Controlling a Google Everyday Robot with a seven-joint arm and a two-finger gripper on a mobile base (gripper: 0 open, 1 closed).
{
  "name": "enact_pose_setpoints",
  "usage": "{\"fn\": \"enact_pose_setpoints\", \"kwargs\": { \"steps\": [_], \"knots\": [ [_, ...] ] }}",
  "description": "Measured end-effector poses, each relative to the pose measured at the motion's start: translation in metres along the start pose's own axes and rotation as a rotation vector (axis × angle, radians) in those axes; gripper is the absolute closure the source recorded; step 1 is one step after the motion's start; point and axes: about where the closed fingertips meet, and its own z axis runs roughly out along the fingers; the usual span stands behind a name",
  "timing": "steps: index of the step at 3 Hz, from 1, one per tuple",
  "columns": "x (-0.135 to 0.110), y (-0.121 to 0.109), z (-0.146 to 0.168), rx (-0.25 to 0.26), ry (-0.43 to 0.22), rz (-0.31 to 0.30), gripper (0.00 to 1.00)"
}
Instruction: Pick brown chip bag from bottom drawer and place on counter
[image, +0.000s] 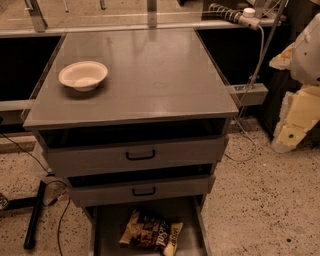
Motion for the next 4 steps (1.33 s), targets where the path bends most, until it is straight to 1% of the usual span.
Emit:
{"fn": "enact_pose_setpoints", "kwargs": {
  "steps": [1,2,3,4],
  "knots": [
    [0.001,0.002,0.002,0.012,-0.009,-0.003,0.00],
    [0.004,0.016,0.024,0.011,-0.032,-0.015,0.00],
    [0.011,0.040,0.064,0.007,-0.094,-0.031,0.00],
    [0.016,0.061,0.112,0.008,-0.180,-0.039,0.00]
  ]
}}
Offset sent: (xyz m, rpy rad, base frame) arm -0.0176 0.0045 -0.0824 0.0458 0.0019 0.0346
